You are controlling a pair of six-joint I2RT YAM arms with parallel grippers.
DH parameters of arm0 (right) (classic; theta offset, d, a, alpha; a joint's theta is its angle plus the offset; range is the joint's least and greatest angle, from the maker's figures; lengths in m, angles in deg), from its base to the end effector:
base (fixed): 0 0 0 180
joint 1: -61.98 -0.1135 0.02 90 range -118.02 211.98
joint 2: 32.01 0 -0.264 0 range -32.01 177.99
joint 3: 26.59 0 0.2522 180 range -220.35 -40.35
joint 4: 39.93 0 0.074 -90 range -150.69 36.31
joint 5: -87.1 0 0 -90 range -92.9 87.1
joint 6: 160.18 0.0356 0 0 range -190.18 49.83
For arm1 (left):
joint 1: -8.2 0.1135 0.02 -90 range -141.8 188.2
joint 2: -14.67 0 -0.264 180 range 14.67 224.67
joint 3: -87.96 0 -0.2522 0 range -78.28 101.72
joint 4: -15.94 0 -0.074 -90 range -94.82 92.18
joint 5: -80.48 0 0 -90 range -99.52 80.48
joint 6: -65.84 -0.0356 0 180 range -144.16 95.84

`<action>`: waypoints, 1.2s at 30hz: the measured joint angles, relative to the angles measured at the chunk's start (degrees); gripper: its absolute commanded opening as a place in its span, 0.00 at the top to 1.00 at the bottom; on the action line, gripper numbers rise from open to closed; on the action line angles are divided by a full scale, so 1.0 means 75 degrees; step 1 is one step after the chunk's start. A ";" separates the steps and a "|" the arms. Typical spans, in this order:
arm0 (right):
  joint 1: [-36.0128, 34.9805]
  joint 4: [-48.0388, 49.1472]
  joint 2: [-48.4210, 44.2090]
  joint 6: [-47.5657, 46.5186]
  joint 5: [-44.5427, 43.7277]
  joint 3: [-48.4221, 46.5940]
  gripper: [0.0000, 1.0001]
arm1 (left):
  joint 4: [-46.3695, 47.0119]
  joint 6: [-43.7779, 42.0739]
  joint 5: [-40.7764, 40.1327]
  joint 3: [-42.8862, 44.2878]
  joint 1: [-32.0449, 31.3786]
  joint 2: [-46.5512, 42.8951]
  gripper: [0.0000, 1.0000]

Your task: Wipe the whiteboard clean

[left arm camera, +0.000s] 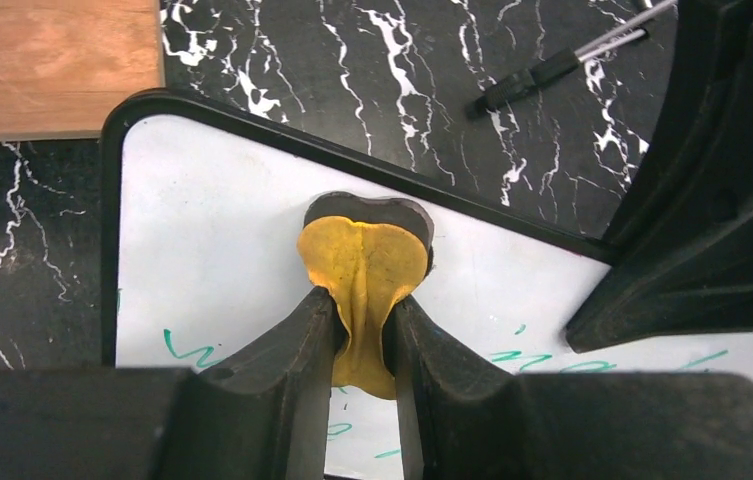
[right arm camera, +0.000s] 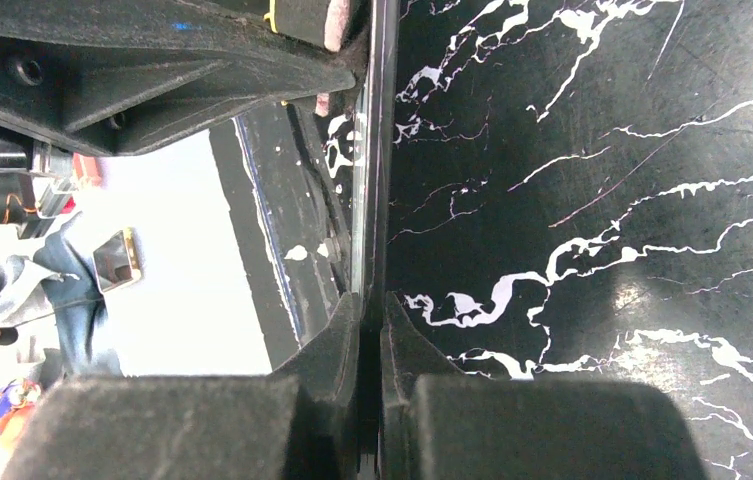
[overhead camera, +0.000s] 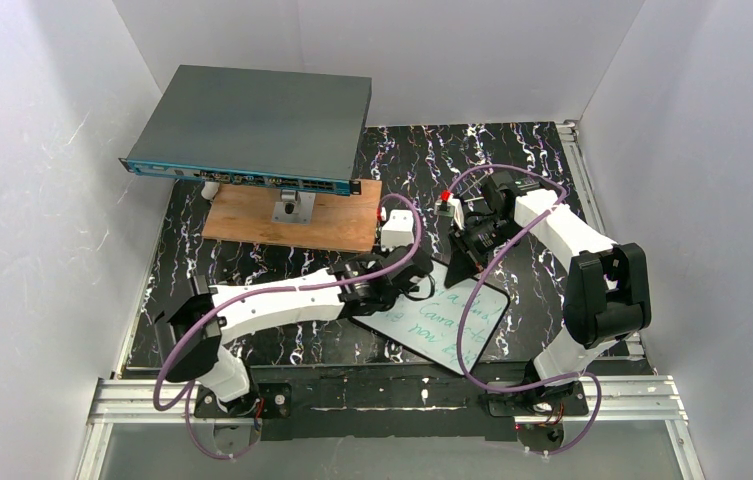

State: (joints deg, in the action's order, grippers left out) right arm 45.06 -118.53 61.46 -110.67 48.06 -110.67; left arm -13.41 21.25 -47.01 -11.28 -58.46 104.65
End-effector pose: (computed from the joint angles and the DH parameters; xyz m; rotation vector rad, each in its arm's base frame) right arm 0.2677 0.1103 0.2395 -1.2985 2.3250 1.2327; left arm 0.1581 -0.3117 0.2733 0.0497 2.1182 -0.4388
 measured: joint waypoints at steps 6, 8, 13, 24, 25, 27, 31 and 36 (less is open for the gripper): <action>0.0006 -0.0108 0.0000 -0.0047 -0.0044 0.0000 0.99 | 0.0968 -0.0618 0.0839 -0.0388 -0.0047 -0.0166 1.00; 0.0003 -0.0114 0.0000 -0.0064 -0.0041 0.0000 0.99 | 0.1268 -0.0697 0.1105 -0.0335 -0.0187 -0.0050 1.00; 0.0006 -0.0134 0.0000 -0.0070 -0.0102 0.0003 0.99 | 0.1702 -0.0784 0.1513 -0.0061 -0.0536 0.0446 1.00; 0.0020 -0.0152 0.0000 -0.0050 -0.0166 0.0064 0.99 | 0.1020 -0.0111 0.0988 0.0221 -0.0600 0.0612 1.00; 0.0017 -0.0146 0.0000 -0.0050 -0.0163 0.0064 0.99 | 0.0877 0.0015 0.0906 0.0236 -0.0600 0.0612 1.00; 0.0017 -0.0131 0.0000 -0.0026 -0.0172 0.0064 0.99 | 0.0635 0.0256 0.0761 0.0233 -0.0583 0.0609 1.00; 0.0017 -0.0102 0.0000 -0.0003 -0.0146 0.0064 0.99 | 0.0361 0.0460 0.0644 0.0207 -0.0513 0.0522 1.00; 0.0020 -0.0067 0.0000 0.0006 -0.0108 0.0064 0.99 | 0.0962 0.0020 0.0892 -0.0254 -0.0408 0.0251 1.00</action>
State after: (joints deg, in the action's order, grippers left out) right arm 45.21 -119.03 61.46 -110.62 47.25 -110.19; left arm -6.20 21.40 -40.32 -13.18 -61.52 106.53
